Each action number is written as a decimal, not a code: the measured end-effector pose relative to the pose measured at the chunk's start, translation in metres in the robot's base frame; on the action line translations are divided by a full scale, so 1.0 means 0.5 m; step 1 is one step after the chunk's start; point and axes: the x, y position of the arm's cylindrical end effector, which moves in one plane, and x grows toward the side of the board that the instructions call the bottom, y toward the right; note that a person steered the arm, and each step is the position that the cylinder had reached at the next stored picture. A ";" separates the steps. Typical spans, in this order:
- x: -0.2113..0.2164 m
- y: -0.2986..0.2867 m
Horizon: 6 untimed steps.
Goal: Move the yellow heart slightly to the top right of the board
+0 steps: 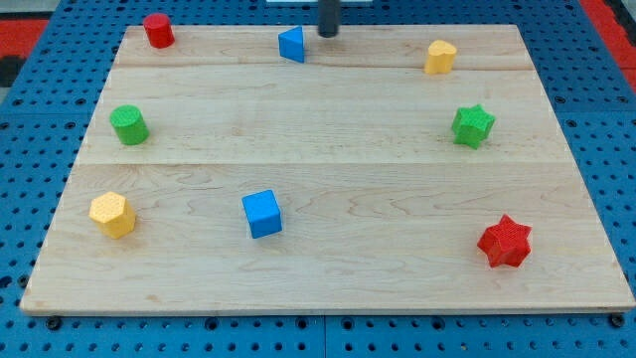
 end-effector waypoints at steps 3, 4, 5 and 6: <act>0.125 0.086; 0.212 0.236; 0.204 0.325; 0.164 0.340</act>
